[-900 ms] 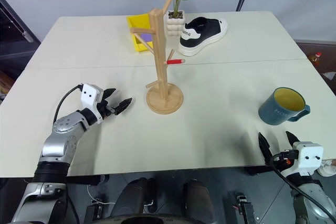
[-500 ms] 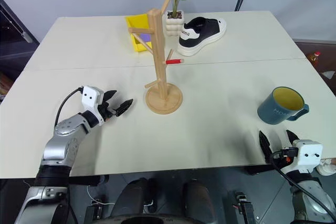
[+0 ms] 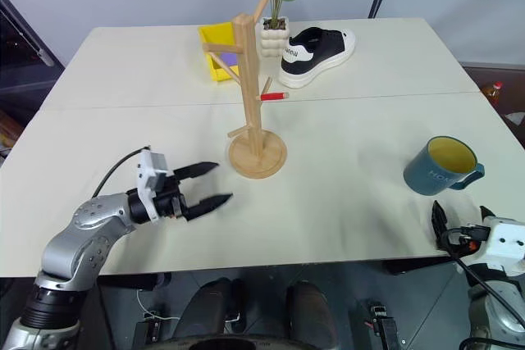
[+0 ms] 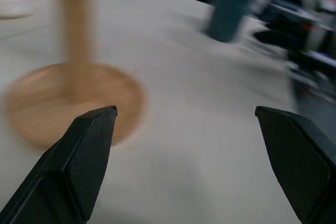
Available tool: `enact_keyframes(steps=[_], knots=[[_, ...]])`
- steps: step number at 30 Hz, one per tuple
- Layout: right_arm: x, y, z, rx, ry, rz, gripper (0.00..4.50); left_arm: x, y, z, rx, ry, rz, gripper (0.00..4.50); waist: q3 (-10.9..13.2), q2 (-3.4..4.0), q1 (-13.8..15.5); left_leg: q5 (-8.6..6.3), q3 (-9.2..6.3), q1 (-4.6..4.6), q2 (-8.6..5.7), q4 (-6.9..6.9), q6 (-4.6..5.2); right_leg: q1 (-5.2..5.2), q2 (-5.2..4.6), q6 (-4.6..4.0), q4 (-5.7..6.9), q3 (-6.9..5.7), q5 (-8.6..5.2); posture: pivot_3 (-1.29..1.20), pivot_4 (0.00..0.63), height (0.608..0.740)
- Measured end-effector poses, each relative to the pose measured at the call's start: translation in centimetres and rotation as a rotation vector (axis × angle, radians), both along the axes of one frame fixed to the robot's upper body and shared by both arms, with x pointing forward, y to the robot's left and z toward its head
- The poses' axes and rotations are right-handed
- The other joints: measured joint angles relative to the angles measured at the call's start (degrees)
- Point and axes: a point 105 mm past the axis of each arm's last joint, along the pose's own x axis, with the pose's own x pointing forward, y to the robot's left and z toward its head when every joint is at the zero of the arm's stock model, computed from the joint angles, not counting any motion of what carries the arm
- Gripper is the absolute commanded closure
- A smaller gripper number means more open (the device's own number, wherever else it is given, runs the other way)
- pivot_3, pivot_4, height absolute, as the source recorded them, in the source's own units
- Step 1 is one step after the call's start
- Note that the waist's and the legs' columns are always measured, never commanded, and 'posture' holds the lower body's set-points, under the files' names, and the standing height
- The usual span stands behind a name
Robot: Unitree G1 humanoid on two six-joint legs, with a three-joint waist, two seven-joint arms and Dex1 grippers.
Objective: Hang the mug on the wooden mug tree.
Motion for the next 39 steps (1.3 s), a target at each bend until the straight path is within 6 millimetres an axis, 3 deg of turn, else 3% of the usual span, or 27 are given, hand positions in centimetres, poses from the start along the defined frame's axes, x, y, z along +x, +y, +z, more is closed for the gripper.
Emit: enact_keyframes(steps=[5, 11, 34, 39], knots=[[1.0, -1.4, 1.3, -0.02, -0.038, -0.05, 0.03, -1.0, -2.8, 1.2, -0.002, -0.045, -0.144, 0.0, -0.07, 0.13, -0.08, 0.01, 0.01, 0.02, -0.01, 0.02, 0.02, 0.03, 0.04, 0.02, 0.01, 0.01, 0.01, 0.0, 0.15, 0.74], [1.7, -2.4, 0.6, -0.024, -0.011, -0.093, 0.03, -1.3, -3.6, 1.1, -0.007, -0.045, -0.172, 0.0, -0.07, 0.13, 0.06, 0.01, 0.01, 0.0, -0.03, 0.02, 0.03, 0.02, 0.1, 0.05, 0.0, 0.01, 0.01, 0.0, 0.15, 0.74], [5.2, -4.0, 0.0, -0.028, 0.023, -0.056, 0.03, -0.8, -3.2, 1.3, 0.015, -0.081, -0.14, 0.0, -0.06, 0.11, -0.05, 0.02, 0.01, 0.05, -0.03, 0.05, 0.03, 0.08, 0.15, 0.08, 0.01, 0.03, 0.02, 0.0, 0.15, 0.74], [5.8, -3.6, -0.2, -0.012, 0.022, -0.012, 2.39, -0.6, -3.2, 1.7, 0.016, -0.099, -0.138, 0.0, -0.06, 0.11, -0.04, 0.02, 0.01, 0.06, -0.03, 0.05, 0.03, 0.09, 0.15, 0.08, 0.01, 0.03, 0.02, 0.0, 0.15, 0.74]])
